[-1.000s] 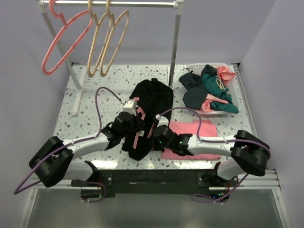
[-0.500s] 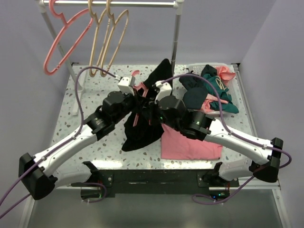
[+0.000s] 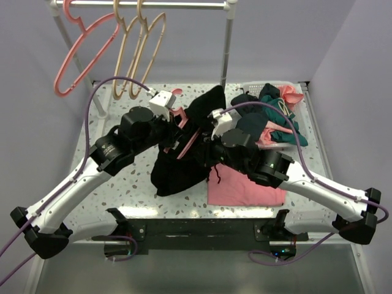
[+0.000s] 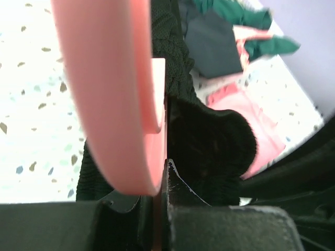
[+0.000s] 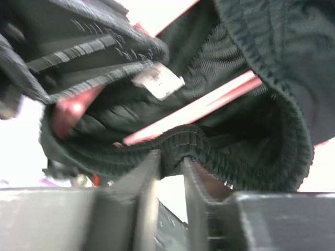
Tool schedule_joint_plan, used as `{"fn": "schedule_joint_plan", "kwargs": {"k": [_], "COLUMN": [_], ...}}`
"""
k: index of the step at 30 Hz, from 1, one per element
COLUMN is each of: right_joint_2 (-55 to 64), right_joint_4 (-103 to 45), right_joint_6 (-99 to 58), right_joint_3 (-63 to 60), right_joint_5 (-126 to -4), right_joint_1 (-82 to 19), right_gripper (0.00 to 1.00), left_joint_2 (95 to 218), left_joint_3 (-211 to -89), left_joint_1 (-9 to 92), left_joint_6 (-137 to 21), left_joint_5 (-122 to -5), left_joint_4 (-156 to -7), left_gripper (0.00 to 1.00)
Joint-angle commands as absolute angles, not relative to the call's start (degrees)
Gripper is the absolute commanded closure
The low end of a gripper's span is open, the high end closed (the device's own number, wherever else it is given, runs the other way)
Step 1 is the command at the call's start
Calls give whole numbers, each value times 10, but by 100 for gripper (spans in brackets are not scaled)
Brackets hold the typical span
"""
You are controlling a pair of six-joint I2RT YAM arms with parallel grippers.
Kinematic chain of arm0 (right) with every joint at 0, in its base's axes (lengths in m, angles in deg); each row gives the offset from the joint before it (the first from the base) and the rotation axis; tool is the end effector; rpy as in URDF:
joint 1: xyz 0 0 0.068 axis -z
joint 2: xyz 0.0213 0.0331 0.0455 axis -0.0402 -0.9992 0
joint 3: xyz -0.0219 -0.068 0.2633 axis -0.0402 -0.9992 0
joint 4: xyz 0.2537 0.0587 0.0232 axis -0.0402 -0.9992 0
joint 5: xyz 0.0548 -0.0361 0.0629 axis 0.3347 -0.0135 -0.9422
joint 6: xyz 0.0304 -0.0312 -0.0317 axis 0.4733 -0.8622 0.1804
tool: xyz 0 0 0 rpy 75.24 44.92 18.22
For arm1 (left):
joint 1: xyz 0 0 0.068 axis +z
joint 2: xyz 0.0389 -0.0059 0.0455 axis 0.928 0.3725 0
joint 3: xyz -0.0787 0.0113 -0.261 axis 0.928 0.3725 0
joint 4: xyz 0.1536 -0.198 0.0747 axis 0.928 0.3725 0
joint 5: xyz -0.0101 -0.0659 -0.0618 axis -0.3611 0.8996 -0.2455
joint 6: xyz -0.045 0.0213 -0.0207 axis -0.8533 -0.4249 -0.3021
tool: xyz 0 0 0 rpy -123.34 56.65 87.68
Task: Place the shorts on the hanger
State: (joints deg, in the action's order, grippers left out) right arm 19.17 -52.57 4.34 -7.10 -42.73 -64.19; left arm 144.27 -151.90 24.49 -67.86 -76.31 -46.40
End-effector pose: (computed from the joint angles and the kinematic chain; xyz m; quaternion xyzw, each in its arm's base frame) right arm 0.1292 0.2229 0.3924 -0.1422 0.8078 0.3381 0.4614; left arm 0.1687 -0.1571 0.4140 0.1368 0.8162 -0.2749 0.4895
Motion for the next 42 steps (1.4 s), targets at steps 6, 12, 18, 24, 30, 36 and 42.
{"fn": "schedule_joint_plan", "kwargs": {"k": [6,12,18,24,30,36,42], "right_joint_2": [254,252,157,84,111,87,87], "right_joint_4": [-538,-550,-502,-518,-575,-651,-658], "right_joint_6": [-9,-41,-83,-99,-105,-131,-104], "right_joint_3": [-119,-108,-75,-6,81,207,190], "right_joint_5": [-456,-369,-362,-289,-266,-260,-413], "right_joint_1": [-643,-639,-640,-637,-556,-506,-507], "right_gripper": [40,36,38,47,97,100,100], "left_joint_2": [1443,1449,1462,1476,1464,1448,1444], "left_joint_3": [-1534,-1563,-1592,-1625,-1643,-1650,-1672], "left_joint_1": [243,242,242,242,241,232,232], "left_joint_6": [-617,-600,-591,-578,-555,-551,-557], "left_joint_5": [-740,-721,-704,-705,-706,-688,-709], "left_joint_4": [-383,-354,-333,-306,-278,-270,-281], "left_gripper": [100,100,100,100,100,100,100]}}
